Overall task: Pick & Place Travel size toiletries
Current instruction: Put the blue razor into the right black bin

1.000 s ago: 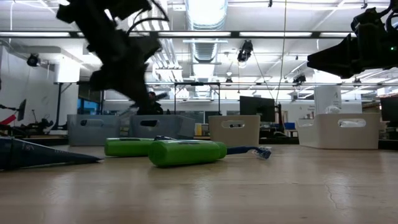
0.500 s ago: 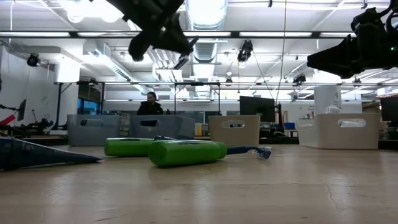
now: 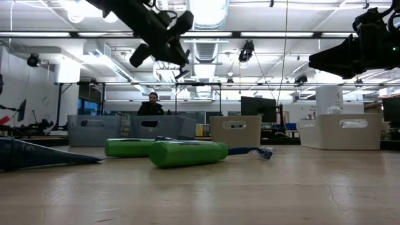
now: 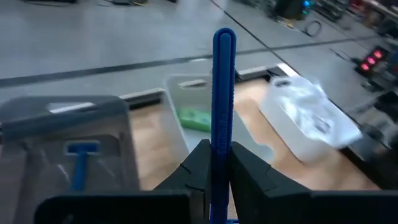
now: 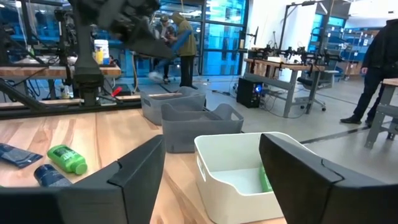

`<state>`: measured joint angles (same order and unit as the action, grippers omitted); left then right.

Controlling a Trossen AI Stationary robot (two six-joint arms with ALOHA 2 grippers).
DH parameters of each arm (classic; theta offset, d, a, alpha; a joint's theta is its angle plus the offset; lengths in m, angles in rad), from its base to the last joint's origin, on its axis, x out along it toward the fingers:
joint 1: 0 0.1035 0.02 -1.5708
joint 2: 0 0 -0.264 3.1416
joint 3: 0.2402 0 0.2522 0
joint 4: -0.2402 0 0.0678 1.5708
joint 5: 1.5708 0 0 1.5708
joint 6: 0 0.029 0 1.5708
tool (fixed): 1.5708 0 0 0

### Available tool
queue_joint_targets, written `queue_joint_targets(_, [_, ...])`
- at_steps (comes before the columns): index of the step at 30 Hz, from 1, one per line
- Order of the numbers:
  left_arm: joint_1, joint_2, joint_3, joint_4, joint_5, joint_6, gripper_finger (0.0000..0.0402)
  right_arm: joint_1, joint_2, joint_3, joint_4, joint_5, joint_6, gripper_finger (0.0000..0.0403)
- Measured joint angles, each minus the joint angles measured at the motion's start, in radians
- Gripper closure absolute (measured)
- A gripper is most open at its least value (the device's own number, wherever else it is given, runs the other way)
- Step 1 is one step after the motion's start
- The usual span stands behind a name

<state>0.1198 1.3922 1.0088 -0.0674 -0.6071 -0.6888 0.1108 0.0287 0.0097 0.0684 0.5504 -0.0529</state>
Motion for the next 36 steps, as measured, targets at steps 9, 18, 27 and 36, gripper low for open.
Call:
queue_joint_targets(9, [0.123, 0.005, 0.0, -0.002, 0.003, 0.034, 0.036, 0.0, -0.001, 0.0, 0.0, 0.0, -0.001, 0.0126])
queue_joint_targets(18, [0.215, 0.078, 0.0, -0.001, 0.022, 0.007, 0.036, 0.0, -0.001, 0.0, 0.0, 0.0, -0.001, 0.0106])
queue_joint_targets(27, [0.28, 0.183, 0.0, -0.001, 0.1, 0.025, 0.036, 0.0, -0.001, 0.0, 0.0, 0.0, -0.002, 0.0084])
queue_joint_targets(36, [0.296, 0.287, 0.001, -0.013, 0.204, -0.004, 0.036, 0.0, -0.001, 0.0, 0.0, 0.0, -0.002, 0.0058])
